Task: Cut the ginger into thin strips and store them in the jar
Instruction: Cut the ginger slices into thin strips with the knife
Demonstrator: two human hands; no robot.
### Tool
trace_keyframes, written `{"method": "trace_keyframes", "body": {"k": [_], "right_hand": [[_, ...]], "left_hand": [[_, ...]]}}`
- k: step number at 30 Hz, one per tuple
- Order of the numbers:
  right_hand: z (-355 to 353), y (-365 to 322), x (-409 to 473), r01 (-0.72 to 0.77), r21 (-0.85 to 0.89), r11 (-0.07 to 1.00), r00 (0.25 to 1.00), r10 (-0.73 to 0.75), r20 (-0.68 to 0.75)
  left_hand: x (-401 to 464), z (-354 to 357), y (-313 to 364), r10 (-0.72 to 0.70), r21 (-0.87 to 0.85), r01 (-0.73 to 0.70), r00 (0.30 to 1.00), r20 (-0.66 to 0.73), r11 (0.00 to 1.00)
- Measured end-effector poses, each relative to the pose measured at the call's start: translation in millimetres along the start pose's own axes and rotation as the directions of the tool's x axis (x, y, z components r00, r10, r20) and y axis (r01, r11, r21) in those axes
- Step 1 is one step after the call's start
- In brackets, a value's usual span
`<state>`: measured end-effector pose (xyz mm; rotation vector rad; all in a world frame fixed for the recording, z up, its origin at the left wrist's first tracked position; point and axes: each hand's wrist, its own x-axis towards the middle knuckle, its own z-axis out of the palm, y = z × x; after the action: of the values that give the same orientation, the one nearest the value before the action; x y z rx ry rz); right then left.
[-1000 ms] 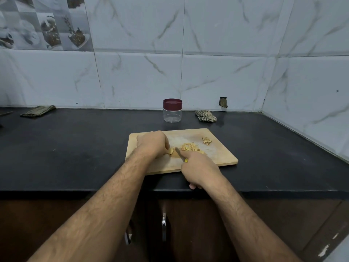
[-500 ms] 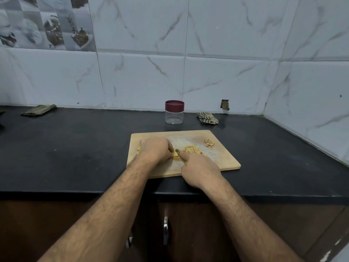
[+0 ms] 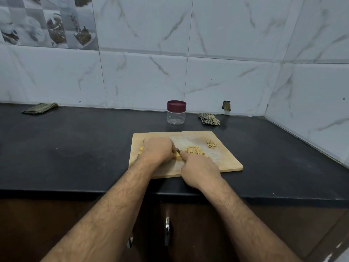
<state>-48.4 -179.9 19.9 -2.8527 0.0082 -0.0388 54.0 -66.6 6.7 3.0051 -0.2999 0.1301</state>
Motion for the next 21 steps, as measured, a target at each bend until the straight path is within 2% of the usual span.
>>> {"method": "trace_keyframes", "body": {"k": [4,8,15,21], "right_hand": [[0.6,-2.9,1.3,-0.006,-0.029,1.0,1.0,0.006,0.003],[4.1,-6.9,1.1,-0.015,-0.094,0.995,1.0,0.016,0.007],[10.1,-1.8,-13.5,-0.024,-0.169,0.985,0.999,0.032,0.045],[11.0,-0.3,-21.9,-0.036,-0.121,0.992,0.999,0.037,0.005]], "left_hand": [[0.9,-4.5,3.9,0.008,0.035,-0.009,1.0,0.025,0.999],[-0.4,1.0,5.3,0.055,0.129,-0.047,0.997,-0.06,0.99],[-11.9,18.6,-2.1,0.072,0.076,-0.058,0.979,-0.193,0.995],[-19.1,26.2,-5.1,0.063,0.004,-0.064,0.966,-0.249,0.998]]}}
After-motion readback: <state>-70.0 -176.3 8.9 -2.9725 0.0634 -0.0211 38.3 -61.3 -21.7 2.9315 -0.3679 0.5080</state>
